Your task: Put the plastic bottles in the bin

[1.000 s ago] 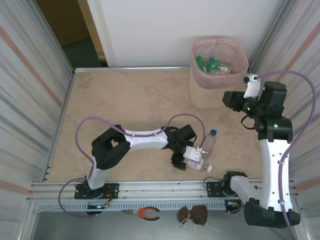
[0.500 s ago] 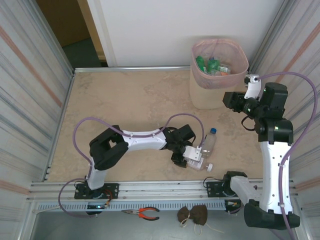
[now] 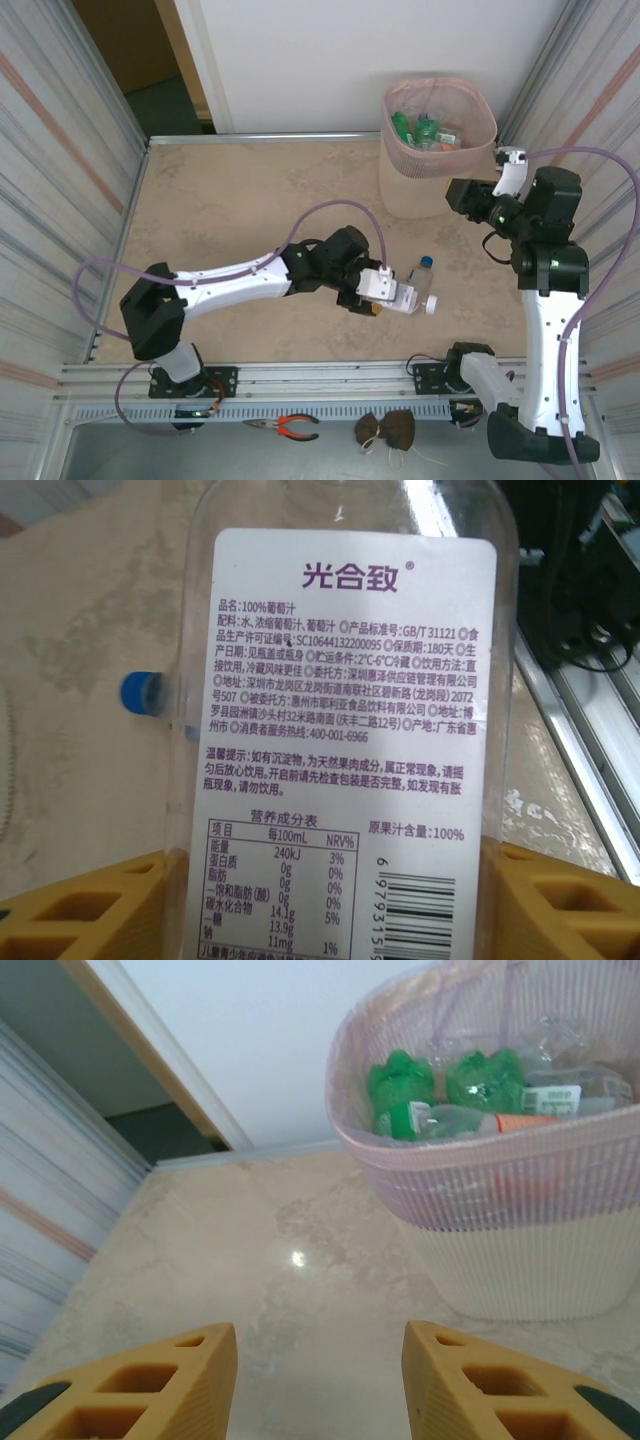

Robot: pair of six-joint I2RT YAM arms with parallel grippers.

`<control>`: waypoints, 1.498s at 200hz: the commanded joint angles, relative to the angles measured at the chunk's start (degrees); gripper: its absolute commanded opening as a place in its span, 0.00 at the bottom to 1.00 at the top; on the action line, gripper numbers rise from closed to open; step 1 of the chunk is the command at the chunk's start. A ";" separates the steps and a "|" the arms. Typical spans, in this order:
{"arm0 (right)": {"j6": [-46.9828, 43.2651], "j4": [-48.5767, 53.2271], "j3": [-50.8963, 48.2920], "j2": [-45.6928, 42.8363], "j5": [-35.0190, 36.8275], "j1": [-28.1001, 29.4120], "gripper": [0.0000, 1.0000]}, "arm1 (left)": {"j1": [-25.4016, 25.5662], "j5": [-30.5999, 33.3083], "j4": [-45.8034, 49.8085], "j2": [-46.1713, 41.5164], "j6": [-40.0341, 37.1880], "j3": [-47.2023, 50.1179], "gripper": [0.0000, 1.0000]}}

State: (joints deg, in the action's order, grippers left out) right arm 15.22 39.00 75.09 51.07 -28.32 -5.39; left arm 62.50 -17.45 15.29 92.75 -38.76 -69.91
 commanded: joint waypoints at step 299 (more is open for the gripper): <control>19.76 -27.14 -8.82 8.81 14.56 31.07 0.61 | -13.73 11.66 -16.10 -21.00 34.84 7.22 0.52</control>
State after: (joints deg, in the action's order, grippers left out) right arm 35.57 10.94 66.87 59.77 -17.67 25.06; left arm 49.08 -5.02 2.68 74.54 -4.67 -63.18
